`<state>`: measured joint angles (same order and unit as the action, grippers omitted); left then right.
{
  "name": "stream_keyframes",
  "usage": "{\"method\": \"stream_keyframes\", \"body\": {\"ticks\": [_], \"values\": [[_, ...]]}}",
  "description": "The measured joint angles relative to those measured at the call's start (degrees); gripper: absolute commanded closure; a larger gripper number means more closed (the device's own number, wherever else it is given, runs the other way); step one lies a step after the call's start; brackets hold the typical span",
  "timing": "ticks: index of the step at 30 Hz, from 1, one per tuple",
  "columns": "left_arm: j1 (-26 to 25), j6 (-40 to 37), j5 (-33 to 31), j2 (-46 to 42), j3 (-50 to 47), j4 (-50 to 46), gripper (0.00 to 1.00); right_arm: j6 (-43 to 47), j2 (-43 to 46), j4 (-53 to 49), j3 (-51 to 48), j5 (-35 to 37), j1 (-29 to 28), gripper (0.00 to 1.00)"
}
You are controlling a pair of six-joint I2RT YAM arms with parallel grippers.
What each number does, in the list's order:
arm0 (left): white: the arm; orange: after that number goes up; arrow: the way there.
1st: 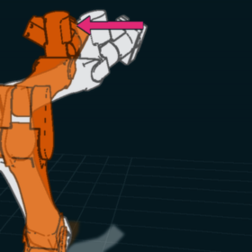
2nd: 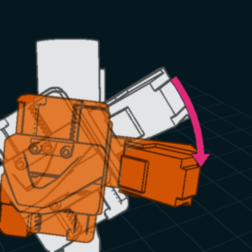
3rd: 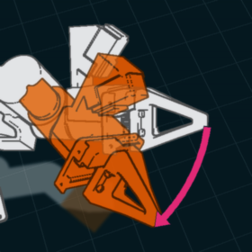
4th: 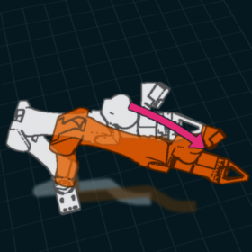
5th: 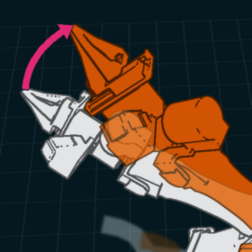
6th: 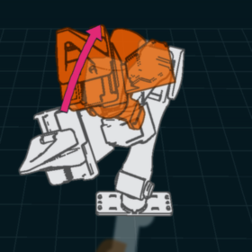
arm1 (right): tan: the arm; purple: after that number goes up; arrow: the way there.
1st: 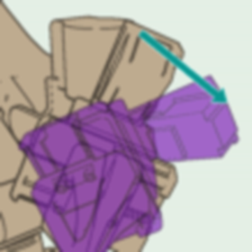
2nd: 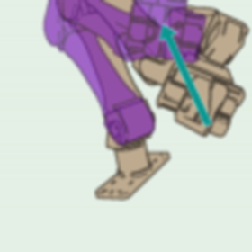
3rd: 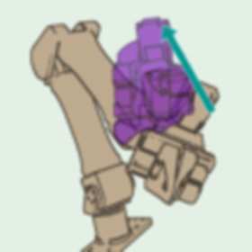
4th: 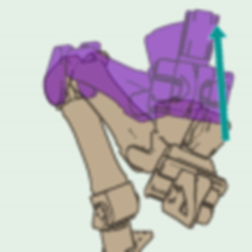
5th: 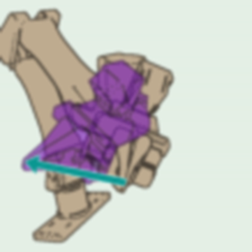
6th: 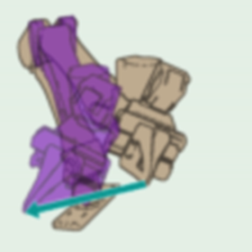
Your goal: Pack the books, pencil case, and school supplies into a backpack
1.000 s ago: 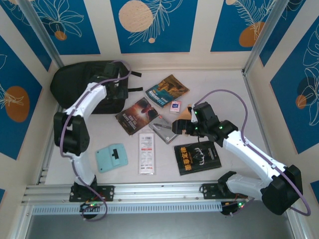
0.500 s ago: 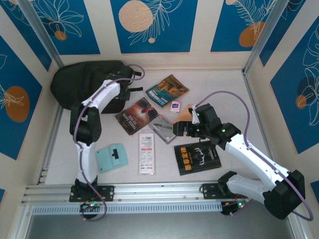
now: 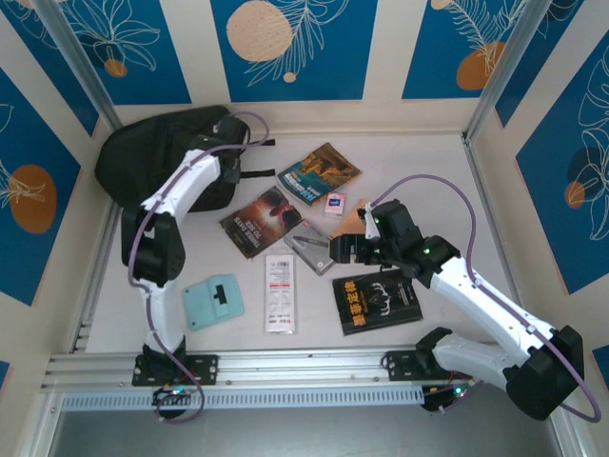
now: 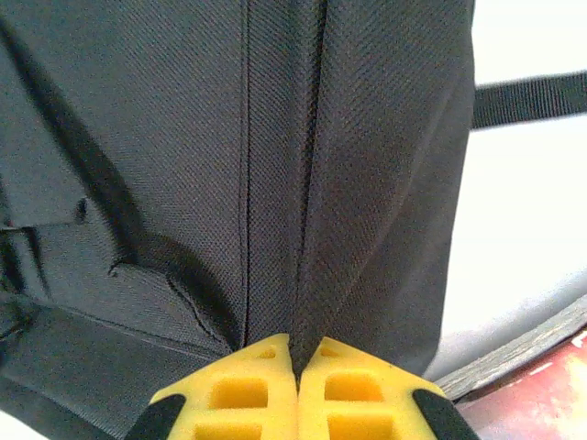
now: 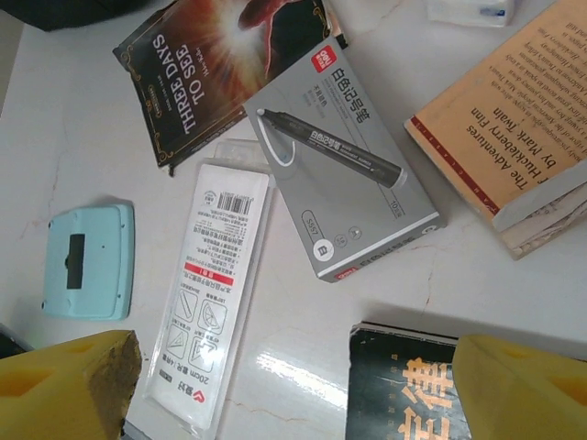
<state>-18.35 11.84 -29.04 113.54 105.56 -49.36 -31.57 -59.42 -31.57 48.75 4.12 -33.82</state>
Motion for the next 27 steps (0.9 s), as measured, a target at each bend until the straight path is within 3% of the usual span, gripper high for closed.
{"method": "stream_keyframes", "body": {"ticks": [7, 14, 23, 27], "values": [[0.5, 0.66, 0.17, -14.1, -0.02, -1.36, 1.0, -0.04, 0.0, -1.55, 2.73, 1.88, -0.61, 0.11], [-0.85, 4.26, 15.32, -19.91, 0.98, -4.55, 1.0, -2.34, 0.0, -2.58, 3.02, 1.2, 2.62, 0.11], [-14.14, 7.5, 28.35, -19.87, 1.07, -8.17, 1.0, -6.47, 2.99, -3.17, 2.99, -3.74, 12.76, 0.11], [-18.86, 7.8, 28.81, -19.8, 1.07, -8.72, 1.0, -7.32, 4.09, -4.74, 2.99, -4.09, 15.06, 0.11]]}}
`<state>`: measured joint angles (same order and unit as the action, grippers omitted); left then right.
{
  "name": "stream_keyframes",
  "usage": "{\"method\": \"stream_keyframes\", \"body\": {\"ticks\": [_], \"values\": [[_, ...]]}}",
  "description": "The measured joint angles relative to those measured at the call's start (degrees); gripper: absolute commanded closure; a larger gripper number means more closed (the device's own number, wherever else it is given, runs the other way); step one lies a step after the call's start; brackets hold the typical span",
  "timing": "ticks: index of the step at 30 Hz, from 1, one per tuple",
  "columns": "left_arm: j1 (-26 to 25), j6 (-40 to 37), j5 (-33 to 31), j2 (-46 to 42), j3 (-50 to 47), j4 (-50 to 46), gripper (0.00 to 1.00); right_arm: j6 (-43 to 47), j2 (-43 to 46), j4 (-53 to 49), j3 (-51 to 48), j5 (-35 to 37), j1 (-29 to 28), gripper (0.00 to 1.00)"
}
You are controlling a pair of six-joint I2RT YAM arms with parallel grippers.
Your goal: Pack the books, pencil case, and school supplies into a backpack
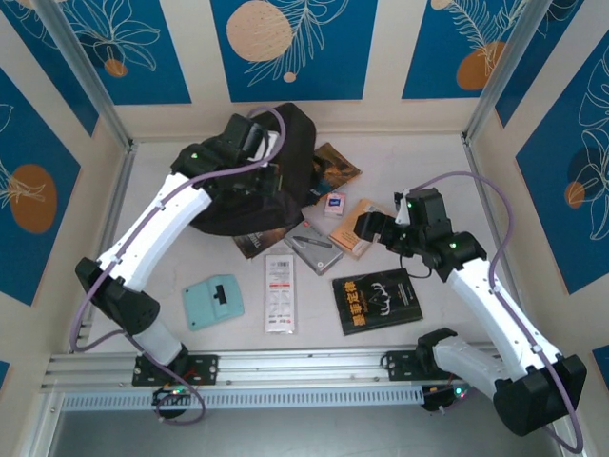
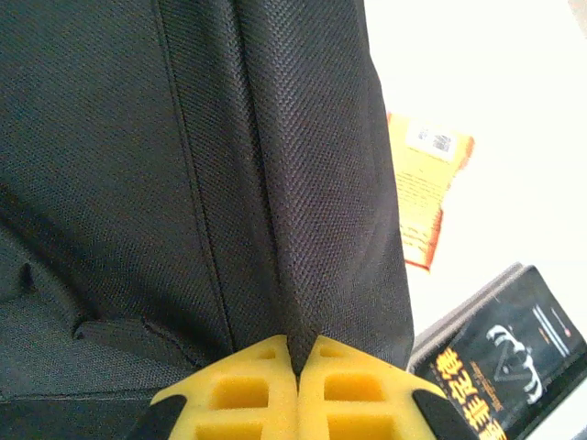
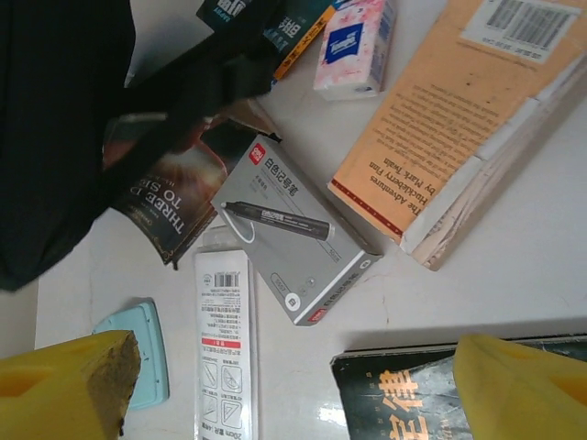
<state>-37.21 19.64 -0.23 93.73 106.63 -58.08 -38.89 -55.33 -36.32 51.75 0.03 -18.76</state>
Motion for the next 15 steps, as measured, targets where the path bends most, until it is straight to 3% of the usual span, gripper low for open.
{"method": "stream_keyframes", "body": {"ticks": [4, 12, 15], "values": [[-0.85, -0.96, -5.68, -0.2, 0.15, -0.07, 1.0, -0.52, 1.16, -0.57, -0.59, -0.44, 0.42, 0.11], [7.52, -6.01, -22.16, -2.08, 7.21, 0.22, 1.0, -1.42, 1.64, -0.57, -3.13, -2.34, 0.39, 0.11], [7.93, -8.09, -26.08, -2.08, 12.59, 0.13, 1.0, -1.62, 1.66, -0.5, -3.13, -2.69, 0.39, 0.11]]}}
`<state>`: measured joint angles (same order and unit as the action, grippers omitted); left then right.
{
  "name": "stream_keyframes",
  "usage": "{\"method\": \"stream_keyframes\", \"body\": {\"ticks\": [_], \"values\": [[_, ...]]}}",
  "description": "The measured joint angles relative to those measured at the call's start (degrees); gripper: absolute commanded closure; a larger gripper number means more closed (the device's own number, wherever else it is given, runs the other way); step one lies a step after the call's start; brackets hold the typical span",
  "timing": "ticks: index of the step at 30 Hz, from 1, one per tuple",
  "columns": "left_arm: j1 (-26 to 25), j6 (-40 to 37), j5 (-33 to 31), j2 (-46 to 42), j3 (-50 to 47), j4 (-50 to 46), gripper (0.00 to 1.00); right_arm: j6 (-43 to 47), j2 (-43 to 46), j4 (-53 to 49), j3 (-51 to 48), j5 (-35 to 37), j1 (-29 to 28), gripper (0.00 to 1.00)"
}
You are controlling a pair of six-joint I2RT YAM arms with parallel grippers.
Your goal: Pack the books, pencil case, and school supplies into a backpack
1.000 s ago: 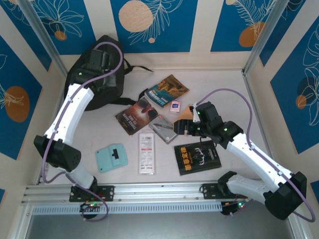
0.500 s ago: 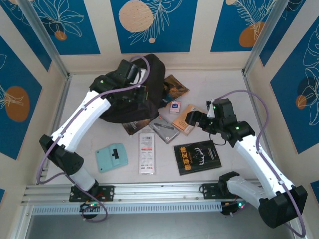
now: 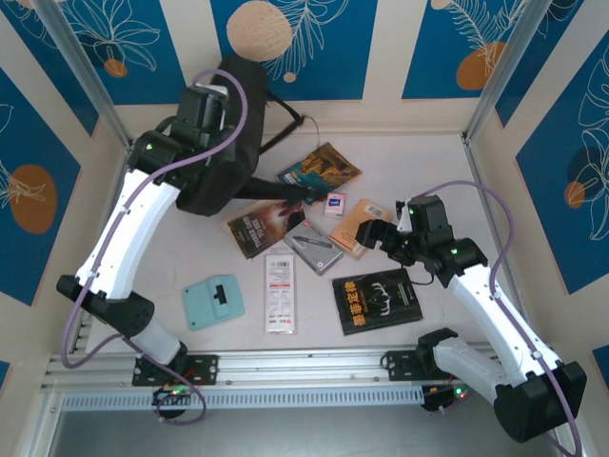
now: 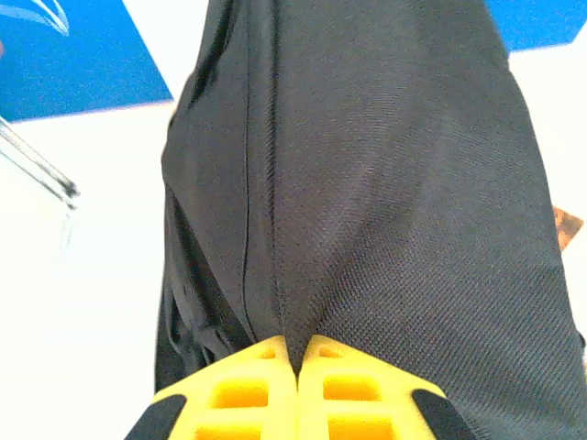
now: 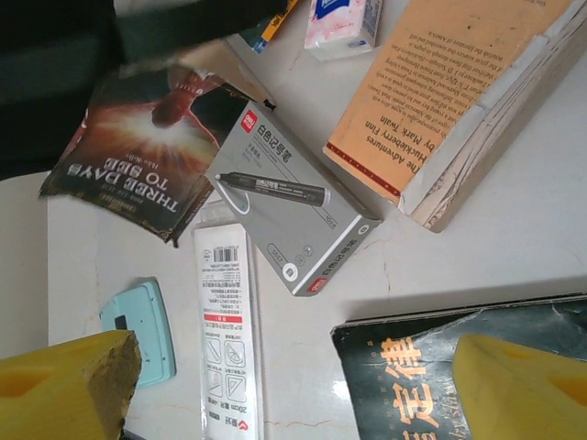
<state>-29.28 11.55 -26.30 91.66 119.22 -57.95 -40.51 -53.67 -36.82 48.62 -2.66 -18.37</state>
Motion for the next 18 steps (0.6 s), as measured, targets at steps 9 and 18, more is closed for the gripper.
{"method": "stream_keyframes", "body": {"ticks": [9, 18], "values": [[-1.36, -5.4, -4.22, -0.22, 8.0, 0.87, 1.0, 0.0, 1.11, 0.0, 0.0, -0.66, -0.04, 0.12], [-3.67, -10.56, -7.87, -1.14, 7.87, 2.23, 1.0, -0.04, 1.33, 0.35, -0.63, -1.92, -0.55, 0.12]]}}
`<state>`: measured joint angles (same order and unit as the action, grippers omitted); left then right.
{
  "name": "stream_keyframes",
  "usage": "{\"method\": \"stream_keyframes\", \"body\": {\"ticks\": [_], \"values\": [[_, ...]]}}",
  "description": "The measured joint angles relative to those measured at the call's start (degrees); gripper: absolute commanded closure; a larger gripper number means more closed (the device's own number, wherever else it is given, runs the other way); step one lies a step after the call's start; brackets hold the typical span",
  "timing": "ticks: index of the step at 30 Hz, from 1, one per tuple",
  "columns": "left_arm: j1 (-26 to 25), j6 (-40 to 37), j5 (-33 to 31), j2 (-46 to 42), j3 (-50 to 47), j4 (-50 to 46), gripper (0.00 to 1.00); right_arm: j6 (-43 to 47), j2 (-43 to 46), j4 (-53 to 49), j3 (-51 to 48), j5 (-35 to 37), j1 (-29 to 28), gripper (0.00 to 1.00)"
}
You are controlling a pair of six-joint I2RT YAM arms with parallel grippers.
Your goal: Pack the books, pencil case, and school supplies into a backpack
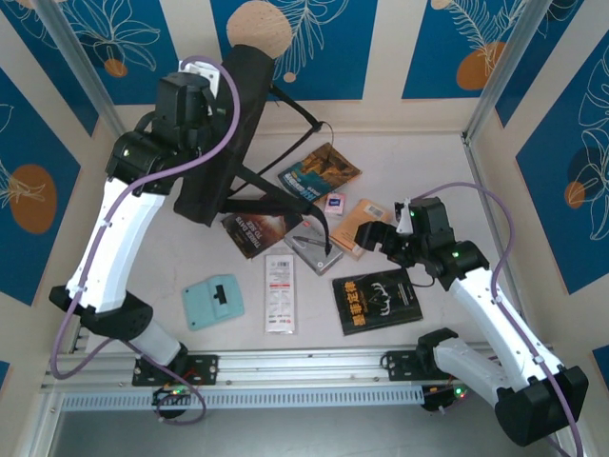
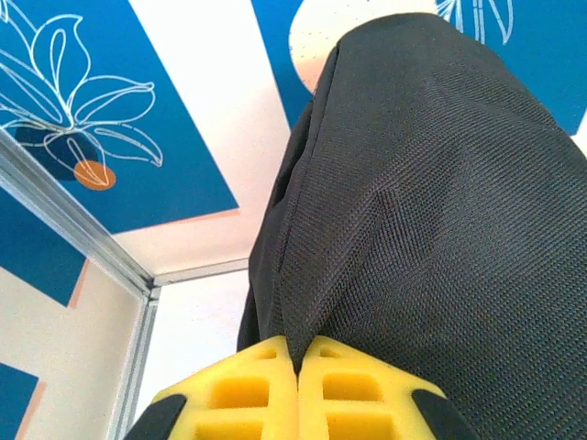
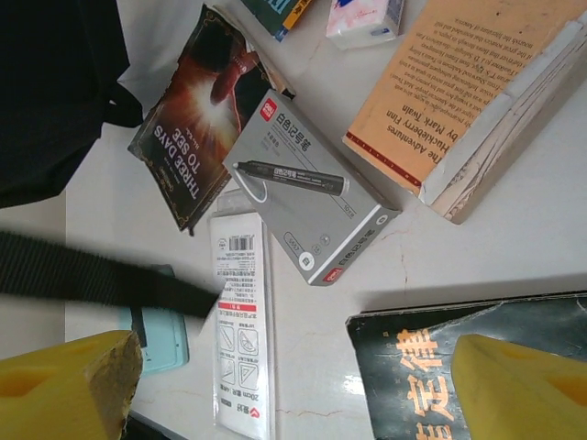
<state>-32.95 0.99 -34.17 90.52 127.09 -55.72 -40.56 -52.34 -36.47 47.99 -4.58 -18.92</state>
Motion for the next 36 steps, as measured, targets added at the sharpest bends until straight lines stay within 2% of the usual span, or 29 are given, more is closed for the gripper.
{"method": "stream_keyframes", "body": {"ticks": [5, 8, 13, 17, 19, 21, 25, 30, 32, 36], "values": [[-5.75, 0.66, 2.29, -1.27, -2.51, -0.15, 1.0, 0.02, 0.0, -0.02, 0.0, 0.09, -0.15, 0.12], [-8.22, 5.14, 9.27, -1.27, -7.45, 0.22, 1.0, 0.02, 0.0, -1.18, 0.39, 1.9, -0.11, 0.12], [-13.16, 15.89, 25.38, -0.76, -24.83, 7.21, 1.0, -0.39, 1.44, -4.39, 1.46, 7.96, 1.9, 0.11], [-17.7, 23.39, 35.82, 2.67, -32.83, 11.47, 0.55, -1.4, 4.31, -6.86, 1.7, 11.23, 4.79, 0.1], [-18.75, 25.57, 38.66, 3.45, -34.32, 13.22, 0.4, -1.68, 5.11, -7.45, 1.84, 11.93, 6.19, 0.1], [-19.19, 26.97, 39.76, 3.02, -34.73, 13.9, 0.29, -1.92, 5.53, -7.8, 1.86, 11.8, 7.23, 0.1], [-18.45, 26.99, 39.41, -0.96, -34.51, 14.45, 0.29, -3.1, 5.2, -7.74, 1.88, 8.28, 8.24, 0.14], [-16.33, 27.26, 36.11, -8.76, -33.68, 12.92, 0.3, -8.15, 1.57, -6.47, 1.95, 0.55, 7.23, 0.26], [-14.93, 28.0, 34.95, -11.39, -35.1, 12.52, 0.3, -10.82, -0.92, -5.35, 1.95, -0.96, 4.17, 0.26], [-10.21, 29.51, 33.97, -14.93, -42.38, 10.69, 0.3, -13.88, -6.34, -3.78, 2.47, -0.83, -6.03, 0.24]]}}
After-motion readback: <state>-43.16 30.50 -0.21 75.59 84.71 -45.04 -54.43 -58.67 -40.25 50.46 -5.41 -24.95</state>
